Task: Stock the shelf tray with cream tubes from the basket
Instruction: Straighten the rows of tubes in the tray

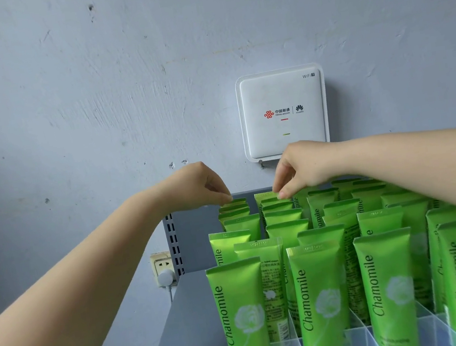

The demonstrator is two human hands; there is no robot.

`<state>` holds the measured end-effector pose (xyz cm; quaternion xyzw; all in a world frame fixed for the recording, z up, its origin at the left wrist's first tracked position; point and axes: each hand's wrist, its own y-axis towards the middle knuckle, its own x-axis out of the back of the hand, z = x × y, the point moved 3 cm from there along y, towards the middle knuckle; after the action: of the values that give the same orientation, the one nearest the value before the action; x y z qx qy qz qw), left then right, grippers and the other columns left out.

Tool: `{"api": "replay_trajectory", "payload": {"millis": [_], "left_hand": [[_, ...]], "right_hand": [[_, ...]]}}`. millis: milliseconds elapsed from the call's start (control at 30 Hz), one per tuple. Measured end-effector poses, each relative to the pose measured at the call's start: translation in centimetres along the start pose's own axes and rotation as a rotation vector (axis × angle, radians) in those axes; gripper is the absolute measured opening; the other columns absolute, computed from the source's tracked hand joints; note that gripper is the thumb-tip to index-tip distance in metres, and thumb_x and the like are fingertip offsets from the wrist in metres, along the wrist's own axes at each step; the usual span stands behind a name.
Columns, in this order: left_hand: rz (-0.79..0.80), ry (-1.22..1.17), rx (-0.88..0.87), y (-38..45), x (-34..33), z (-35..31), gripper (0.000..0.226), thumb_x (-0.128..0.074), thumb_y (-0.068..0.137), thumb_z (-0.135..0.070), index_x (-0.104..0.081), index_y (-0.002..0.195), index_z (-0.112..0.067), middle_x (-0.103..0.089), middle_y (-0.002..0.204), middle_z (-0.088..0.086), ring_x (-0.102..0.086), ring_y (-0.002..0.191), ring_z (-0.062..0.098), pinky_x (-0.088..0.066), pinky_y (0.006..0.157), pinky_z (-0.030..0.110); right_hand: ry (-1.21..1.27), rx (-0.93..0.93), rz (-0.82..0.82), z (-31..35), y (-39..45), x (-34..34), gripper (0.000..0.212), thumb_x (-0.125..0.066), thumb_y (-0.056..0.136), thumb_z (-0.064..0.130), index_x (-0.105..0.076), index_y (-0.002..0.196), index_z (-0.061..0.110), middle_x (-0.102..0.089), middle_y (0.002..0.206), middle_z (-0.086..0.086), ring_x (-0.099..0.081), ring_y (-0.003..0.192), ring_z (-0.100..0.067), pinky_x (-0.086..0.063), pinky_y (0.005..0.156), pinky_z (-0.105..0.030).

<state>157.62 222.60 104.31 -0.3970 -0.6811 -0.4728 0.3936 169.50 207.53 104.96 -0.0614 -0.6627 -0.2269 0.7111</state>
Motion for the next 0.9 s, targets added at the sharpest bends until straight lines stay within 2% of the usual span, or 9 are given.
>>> {"api": "replay_trajectory", "payload": {"millis": [100,167,267,367,567,633,733,800,900], "left_hand": [[-0.128,-0.054,-0.034,-1.1,1.1,-0.4,0.007,-0.069,0.082,-0.026,-0.074,0.085,-0.022,-0.069,0.080,-0.011,-0.057,0.068,-0.003,-0.044,0.064,0.013],[-0.154,-0.089,-0.069,-1.8,1.4,-0.7,0.003,-0.071,0.080,-0.028,-0.073,0.078,-0.026,-0.069,0.078,-0.012,-0.055,0.062,-0.006,-0.041,0.058,0.006],[-0.114,-0.043,-0.084,-2.5,0.7,-0.9,0.005,-0.075,0.076,-0.031,-0.071,0.073,-0.032,-0.067,0.072,-0.016,-0.051,0.059,-0.003,-0.038,0.056,0.009],[-0.045,0.036,-0.078,-2.5,-0.6,-0.7,0.007,-0.076,0.077,-0.023,-0.075,0.083,-0.023,-0.058,0.060,-0.024,-0.050,0.054,-0.009,-0.036,0.050,0.005],[-0.037,0.015,-0.086,-2.0,-1.5,-0.1,0.015,-0.074,0.078,-0.016,-0.076,0.093,-0.017,-0.059,0.068,-0.024,-0.052,0.059,-0.016,-0.039,0.057,0.003],[-0.034,-0.004,-0.086,-2.0,-1.6,0.2,0.015,-0.075,0.078,-0.016,-0.076,0.093,-0.018,-0.060,0.069,-0.023,-0.053,0.058,-0.015,-0.043,0.061,0.007],[-0.041,-0.037,-0.088,-2.0,-1.6,0.5,0.015,-0.075,0.077,-0.016,-0.077,0.091,-0.018,-0.064,0.072,-0.020,-0.053,0.058,-0.011,-0.046,0.067,0.016],[-0.048,-0.051,-0.088,-2.0,-1.6,0.5,0.015,-0.076,0.077,-0.015,-0.077,0.091,-0.018,-0.064,0.071,-0.019,-0.053,0.058,-0.011,-0.045,0.065,0.014],[-0.060,-0.051,-0.083,-2.2,-1.7,0.4,0.014,-0.074,0.078,-0.015,-0.076,0.091,-0.018,-0.062,0.070,-0.021,-0.053,0.057,-0.012,-0.042,0.058,0.005]], "right_hand": [[0.073,0.039,-0.080,-0.1,-0.5,1.0,0.018,-0.074,0.079,0.024,-0.074,0.095,0.015,-0.065,0.071,0.018,-0.055,0.058,0.012,-0.039,0.059,-0.003],[0.102,0.085,-0.091,0.1,-1.1,1.2,0.014,-0.074,0.079,0.023,-0.074,0.090,0.014,-0.060,0.060,0.023,-0.052,0.051,0.015,-0.036,0.053,-0.003],[0.092,0.111,-0.034,0.6,-1.8,0.6,0.015,-0.073,0.080,0.023,-0.074,0.092,0.016,-0.059,0.064,0.023,-0.050,0.052,0.016,-0.036,0.052,-0.003],[0.054,0.097,-0.009,1.1,-1.7,-0.3,0.017,-0.073,0.080,0.026,-0.074,0.095,0.019,-0.057,0.059,0.026,-0.049,0.053,0.018,-0.035,0.052,-0.003],[-0.030,0.032,-0.028,1.5,-1.3,-1.2,0.019,-0.072,0.081,0.024,-0.074,0.097,0.015,-0.059,0.071,0.011,-0.052,0.064,-0.002,-0.038,0.056,-0.008],[-0.024,0.024,-0.026,1.6,-1.3,-1.2,0.018,-0.073,0.080,0.025,-0.074,0.096,0.015,-0.060,0.073,0.009,-0.054,0.069,-0.006,-0.039,0.058,-0.011],[-0.019,0.027,-0.023,1.7,-1.2,-1.2,0.018,-0.072,0.081,0.025,-0.074,0.096,0.016,-0.056,0.067,0.015,-0.051,0.063,-0.001,-0.036,0.055,-0.011],[-0.023,0.028,-0.027,1.7,-1.2,-1.2,0.018,-0.072,0.081,0.025,-0.074,0.096,0.016,-0.056,0.066,0.017,-0.049,0.062,0.002,-0.035,0.055,-0.011],[-0.017,0.030,-0.025,1.3,-1.1,-1.2,0.018,-0.073,0.080,0.024,-0.074,0.096,0.016,-0.062,0.076,0.009,-0.052,0.068,-0.004,-0.037,0.057,-0.011]]}}
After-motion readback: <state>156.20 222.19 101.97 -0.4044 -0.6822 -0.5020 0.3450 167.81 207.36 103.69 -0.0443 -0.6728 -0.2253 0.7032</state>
